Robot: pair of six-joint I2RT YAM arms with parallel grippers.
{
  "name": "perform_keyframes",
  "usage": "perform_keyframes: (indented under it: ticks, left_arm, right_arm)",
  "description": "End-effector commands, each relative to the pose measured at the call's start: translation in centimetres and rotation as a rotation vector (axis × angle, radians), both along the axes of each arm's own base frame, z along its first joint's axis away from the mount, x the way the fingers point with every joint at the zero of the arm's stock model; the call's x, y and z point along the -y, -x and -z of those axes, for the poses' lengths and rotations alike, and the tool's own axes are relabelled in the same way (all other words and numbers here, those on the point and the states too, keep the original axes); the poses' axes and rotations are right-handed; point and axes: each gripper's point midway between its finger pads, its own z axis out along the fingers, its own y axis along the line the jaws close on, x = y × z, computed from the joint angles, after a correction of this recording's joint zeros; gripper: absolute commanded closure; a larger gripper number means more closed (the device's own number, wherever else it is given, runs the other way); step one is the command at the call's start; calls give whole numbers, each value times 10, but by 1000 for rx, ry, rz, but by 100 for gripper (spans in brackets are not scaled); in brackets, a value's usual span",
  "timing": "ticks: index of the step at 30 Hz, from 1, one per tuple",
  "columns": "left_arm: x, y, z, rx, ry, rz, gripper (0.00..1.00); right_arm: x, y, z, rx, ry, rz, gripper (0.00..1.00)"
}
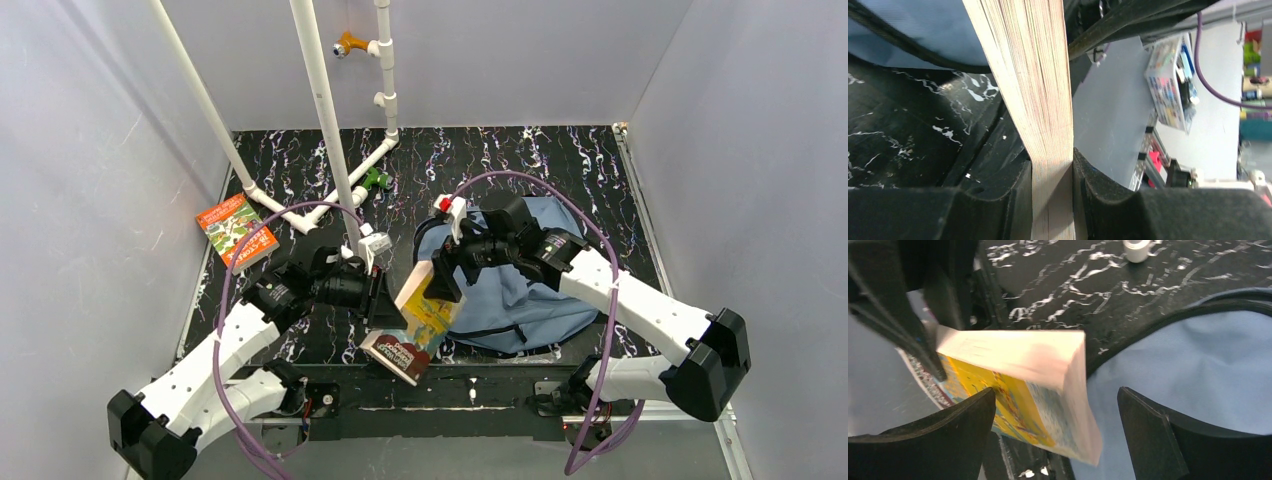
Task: Pack the student bag
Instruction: Pick up the book from the center of the board.
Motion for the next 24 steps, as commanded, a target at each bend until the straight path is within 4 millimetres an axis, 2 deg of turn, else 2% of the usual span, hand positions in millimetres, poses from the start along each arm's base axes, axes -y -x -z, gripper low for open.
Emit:
perform_keyframes:
  ticks: [1,6,10,13,18,21,24]
  left_arm:
    - [10,24,-35,49,160,237,100]
    - [11,29,-40,74,185,323,100]
    - [8,35,-39,128,205,367,100]
    - [5,39,-42,185,226,389,100]
    - [2,42,-53,285,257,409,100]
    - [1,45,-57,316,269,435,100]
    - [-1,48,-58,305,263,455,100]
  right_arm:
    - [-7,37,-27,-45,-140,-233,2]
    - [1,54,-23,-89,-136,-298,2]
    - [2,87,-25,-225,-214,-460,2]
    - [7,98,-23,-275,-220,-502,2]
    - [12,114,-38,-347,-272,-579,2]
    - [12,117,-42,-369,-310,-572,9]
    - [11,118,-47,-365,-341,-565,27]
